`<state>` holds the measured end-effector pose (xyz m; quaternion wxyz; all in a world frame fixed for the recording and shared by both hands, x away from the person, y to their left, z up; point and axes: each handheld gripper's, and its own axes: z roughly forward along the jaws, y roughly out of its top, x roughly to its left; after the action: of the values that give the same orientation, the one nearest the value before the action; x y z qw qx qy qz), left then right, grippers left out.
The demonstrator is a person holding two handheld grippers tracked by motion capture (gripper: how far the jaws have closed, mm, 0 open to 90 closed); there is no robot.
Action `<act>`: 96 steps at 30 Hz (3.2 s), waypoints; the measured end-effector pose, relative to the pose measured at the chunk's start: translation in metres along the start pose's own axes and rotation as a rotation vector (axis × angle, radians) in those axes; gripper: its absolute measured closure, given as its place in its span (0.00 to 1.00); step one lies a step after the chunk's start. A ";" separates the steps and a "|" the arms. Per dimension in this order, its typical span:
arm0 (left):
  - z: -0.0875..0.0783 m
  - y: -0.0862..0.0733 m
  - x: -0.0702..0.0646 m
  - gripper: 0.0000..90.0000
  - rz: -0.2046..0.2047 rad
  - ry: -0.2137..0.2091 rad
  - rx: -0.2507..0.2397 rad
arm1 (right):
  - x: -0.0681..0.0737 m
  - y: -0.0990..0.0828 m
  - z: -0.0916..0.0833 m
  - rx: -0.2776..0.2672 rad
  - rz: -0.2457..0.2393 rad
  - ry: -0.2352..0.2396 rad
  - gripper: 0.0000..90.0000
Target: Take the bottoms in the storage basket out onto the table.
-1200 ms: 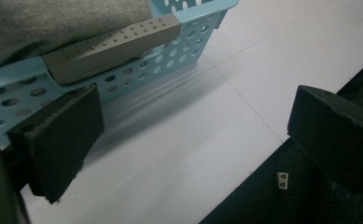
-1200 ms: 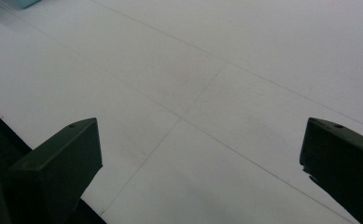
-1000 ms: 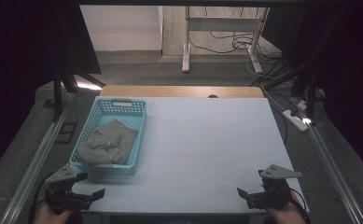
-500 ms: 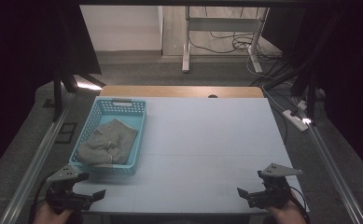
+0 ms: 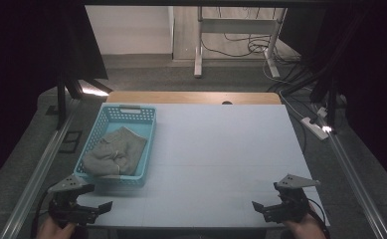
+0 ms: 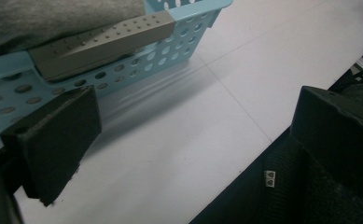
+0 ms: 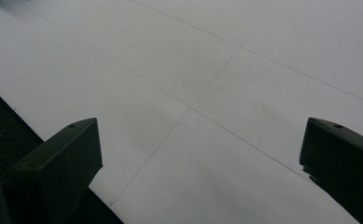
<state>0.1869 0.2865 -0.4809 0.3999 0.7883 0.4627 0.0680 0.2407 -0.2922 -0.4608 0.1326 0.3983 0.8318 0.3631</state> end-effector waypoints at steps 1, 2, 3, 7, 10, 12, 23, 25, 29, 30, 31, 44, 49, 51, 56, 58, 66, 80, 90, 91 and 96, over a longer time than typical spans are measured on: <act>0.000 0.000 0.000 0.02 0.000 0.000 0.000 | 0.000 0.000 0.000 0.000 0.000 0.001 0.00; 0.000 0.000 0.000 0.02 0.006 0.000 0.002 | 0.000 0.000 0.000 0.001 0.000 0.001 0.00; 0.000 0.001 -0.001 0.02 0.006 0.001 0.002 | 0.000 0.000 0.000 0.002 -0.001 0.001 0.00; -0.001 0.002 -0.004 0.01 0.020 -0.004 -0.013 | 0.000 0.000 0.001 0.008 -0.007 0.002 0.00; -0.002 0.003 -0.004 0.00 0.019 -0.034 -0.040 | 0.000 0.000 0.001 0.011 -0.011 0.002 0.00; -0.004 0.004 -0.004 0.00 0.014 -0.036 -0.044 | 0.001 0.000 0.001 0.011 -0.012 0.002 0.00; 0.003 0.011 -0.013 0.00 0.087 -0.071 -0.032 | 0.001 0.001 0.002 0.022 -0.017 0.004 0.00; 0.004 0.013 -0.016 0.00 0.109 -0.069 -0.029 | 0.001 0.001 0.002 0.022 -0.019 0.004 0.00; 0.003 0.016 -0.018 0.00 0.112 -0.075 -0.050 | 0.001 0.001 0.003 0.027 -0.020 0.004 0.00; 0.003 0.017 -0.019 0.00 0.110 -0.075 -0.054 | 0.001 0.001 0.003 0.027 -0.020 0.005 0.00; 0.003 0.018 -0.019 0.00 0.110 -0.080 -0.054 | 0.001 0.001 0.003 0.028 -0.020 0.005 0.00; 0.018 0.031 -0.032 0.00 0.125 -0.146 -0.019 | 0.001 0.001 0.004 0.036 -0.021 0.008 0.00; 0.019 0.035 -0.033 0.00 0.129 -0.141 -0.026 | 0.001 0.001 0.004 0.036 -0.022 0.008 0.00; 0.020 0.038 -0.033 0.00 0.130 -0.142 -0.030 | 0.001 0.001 0.004 0.038 -0.021 0.009 0.00; 0.024 0.045 -0.036 0.00 0.159 -0.128 -0.026 | 0.001 0.001 0.004 0.043 -0.024 0.009 0.00; 0.025 0.048 -0.037 0.00 0.169 -0.121 -0.023 | 0.001 0.001 0.004 0.044 -0.023 0.009 0.00; 0.031 0.057 -0.035 0.01 0.171 -0.093 -0.016 | 0.001 0.001 0.005 0.047 -0.019 0.009 0.00; 0.041 0.076 -0.026 0.01 0.154 -0.069 -0.023 | 0.001 0.001 0.005 0.046 -0.020 0.013 0.00; 0.050 0.083 -0.014 0.01 0.138 -0.052 -0.007 | 0.000 0.001 0.005 0.050 -0.022 0.016 0.00; 0.051 0.084 -0.013 0.01 0.139 -0.051 -0.006 | 0.000 0.001 0.005 0.051 -0.022 0.016 0.00; 0.052 0.087 -0.006 0.01 0.125 -0.047 -0.011 | 0.000 0.001 0.005 0.051 -0.020 0.019 0.00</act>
<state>0.2674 0.2305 -0.4538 0.4102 0.8147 0.4026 0.0767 0.2438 -0.2889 -0.4637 0.1184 0.3896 0.8460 0.3443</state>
